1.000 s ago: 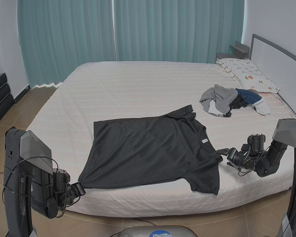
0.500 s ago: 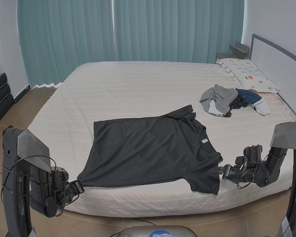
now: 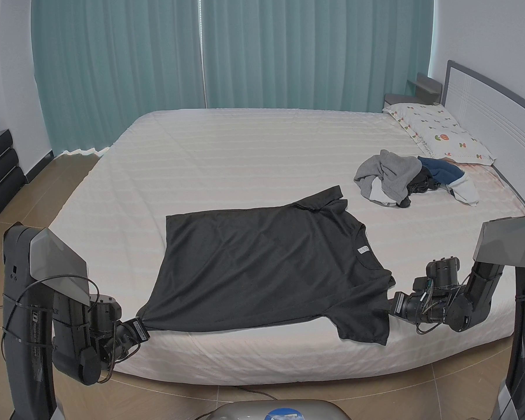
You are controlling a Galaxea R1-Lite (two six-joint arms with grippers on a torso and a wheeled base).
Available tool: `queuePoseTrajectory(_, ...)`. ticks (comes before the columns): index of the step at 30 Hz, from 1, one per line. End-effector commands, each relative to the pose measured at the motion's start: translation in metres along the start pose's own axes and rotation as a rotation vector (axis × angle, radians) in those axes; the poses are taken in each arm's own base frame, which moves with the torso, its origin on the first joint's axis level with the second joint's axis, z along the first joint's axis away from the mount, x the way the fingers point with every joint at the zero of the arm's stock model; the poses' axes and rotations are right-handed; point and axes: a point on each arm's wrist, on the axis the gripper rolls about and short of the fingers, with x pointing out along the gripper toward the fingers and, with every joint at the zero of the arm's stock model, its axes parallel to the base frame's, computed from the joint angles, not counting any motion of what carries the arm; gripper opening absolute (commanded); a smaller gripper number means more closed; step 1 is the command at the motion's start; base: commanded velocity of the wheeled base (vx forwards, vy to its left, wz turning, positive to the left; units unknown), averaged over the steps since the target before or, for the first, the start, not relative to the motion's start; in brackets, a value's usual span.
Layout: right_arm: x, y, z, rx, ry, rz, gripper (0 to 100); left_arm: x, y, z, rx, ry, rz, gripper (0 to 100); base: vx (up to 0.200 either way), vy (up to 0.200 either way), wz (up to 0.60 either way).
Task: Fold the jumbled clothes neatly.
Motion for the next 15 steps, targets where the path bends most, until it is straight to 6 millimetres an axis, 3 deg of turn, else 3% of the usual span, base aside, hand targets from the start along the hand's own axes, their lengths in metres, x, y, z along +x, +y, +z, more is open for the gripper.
queuePoseTrajectory(1,-0.002,-0.002,-0.003,-0.01,0.005,-0.021,0,0.001,0.0,0.001,-0.003,-0.009,-0.005,0,0.0,0.0,0.0)
queuePoseTrajectory(7,-0.011,-0.004,-0.007,-0.02,0.012,-0.038,0,0.0,-0.001,0.003,-0.005,-0.014,-0.006,0,0.0,0.0,0.0)
queuePoseTrajectory(15,-0.048,0.003,-0.001,-0.058,0.04,-0.083,0,-0.011,-0.003,0.016,-0.014,-0.062,-0.02,0,0.0,0.0,0.0)
